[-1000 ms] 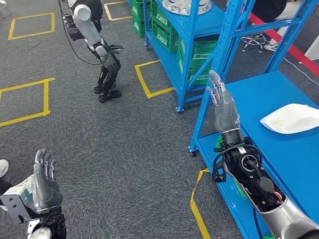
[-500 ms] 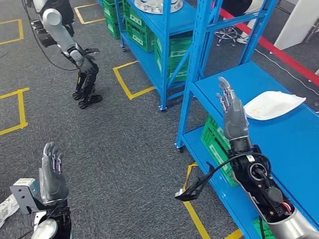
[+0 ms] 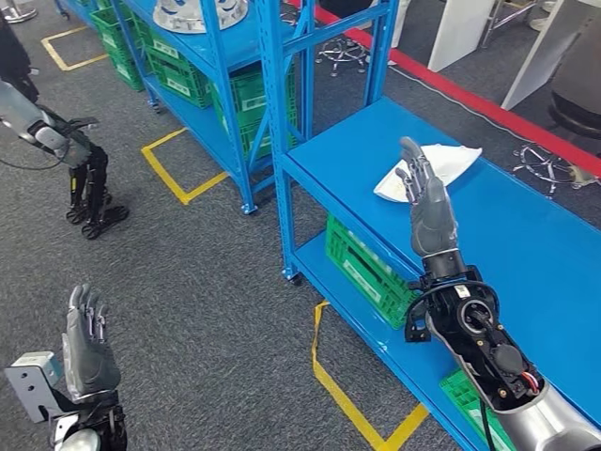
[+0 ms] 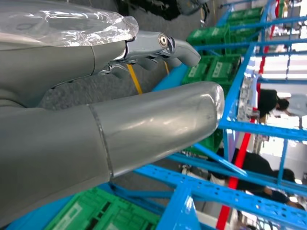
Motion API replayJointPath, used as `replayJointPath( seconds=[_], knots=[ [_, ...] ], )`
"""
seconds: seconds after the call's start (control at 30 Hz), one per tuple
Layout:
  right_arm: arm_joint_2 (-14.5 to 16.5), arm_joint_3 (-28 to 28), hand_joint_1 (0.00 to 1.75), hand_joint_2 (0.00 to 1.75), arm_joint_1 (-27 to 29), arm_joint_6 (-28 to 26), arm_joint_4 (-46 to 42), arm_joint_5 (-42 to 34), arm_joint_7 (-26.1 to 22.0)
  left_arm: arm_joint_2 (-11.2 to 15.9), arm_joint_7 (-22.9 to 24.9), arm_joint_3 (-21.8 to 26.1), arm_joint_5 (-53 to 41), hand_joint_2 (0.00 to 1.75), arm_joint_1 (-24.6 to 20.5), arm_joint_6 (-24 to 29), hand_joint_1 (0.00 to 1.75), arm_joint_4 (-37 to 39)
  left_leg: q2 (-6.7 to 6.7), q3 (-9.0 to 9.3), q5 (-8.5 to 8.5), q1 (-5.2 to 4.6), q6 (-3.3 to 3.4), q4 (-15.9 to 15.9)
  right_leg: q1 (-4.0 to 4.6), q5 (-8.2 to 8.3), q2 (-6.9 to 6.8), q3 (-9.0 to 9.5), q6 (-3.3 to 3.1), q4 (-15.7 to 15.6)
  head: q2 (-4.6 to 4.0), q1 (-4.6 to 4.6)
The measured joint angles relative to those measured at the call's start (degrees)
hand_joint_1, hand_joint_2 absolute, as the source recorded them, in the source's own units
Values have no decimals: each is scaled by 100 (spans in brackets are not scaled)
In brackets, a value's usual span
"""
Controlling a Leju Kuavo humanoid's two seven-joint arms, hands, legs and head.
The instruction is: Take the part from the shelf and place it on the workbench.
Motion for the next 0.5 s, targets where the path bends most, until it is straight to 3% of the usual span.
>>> replayJointPath(
  seconds=[0.07,0.13,0.2,0.27,0.33,0.37,0.4,0.47,0.5],
  knots=[
    [1,1,0,0,-53,-11,-1,-10,5,17,5,18,7,0,7,3,0,-30,-29,113,44,-15,21,-251,-7,10,111,-24,49,0,0,-3],
    [1,-6,0,0,-71,-20,-3,-19,8,25,11,25,13,0,11,3,0,-56,89,148,64,-1,39,-300,-12,2,162,-59,111,10,0,-3],
    [1,-13,0,0,-102,-28,-4,-22,9,29,16,26,15,0,15,3,0,-83,212,199,87,32,76,-367,5,-190,-54,-207,165,308,0,38],
    [1,-11,0,0,-135,-34,-4,-22,11,33,20,28,15,0,35,3,0,-97,334,221,85,37,97,-384,-26,-580,-365,-559,221,1080,0,85],
    [1,-7,0,0,-140,-36,-2,-23,16,39,20,29,18,0,68,3,0,-104,464,229,69,38,89,-381,-90,-791,-481,-853,284,1713,0,103],
    [1,-6,0,0,-139,-36,0,-23,17,42,20,29,19,0,79,3,0,-106,525,238,56,43,74,-378,-120,-734,-505,-844,312,1712,0,108],
    [1,-6,0,0,-141,-36,0,-23,17,43,20,29,20,0,86,3,0,-108,584,257,39,52,51,-375,-147,-570,-541,-703,337,1451,0,117],
    [1,-6,0,0,-148,-36,1,-23,17,48,20,31,21,0,86,3,0,-116,685,300,-11,53,-18,-354,-155,-215,-755,-242,368,581,0,133],
    [1,-6,0,0,-152,-34,1,-23,16,52,20,34,20,0,85,3,0,-122,728,312,-34,41,-54,-340,-145,-120,-839,-64,345,253,0,139]
  ],
)
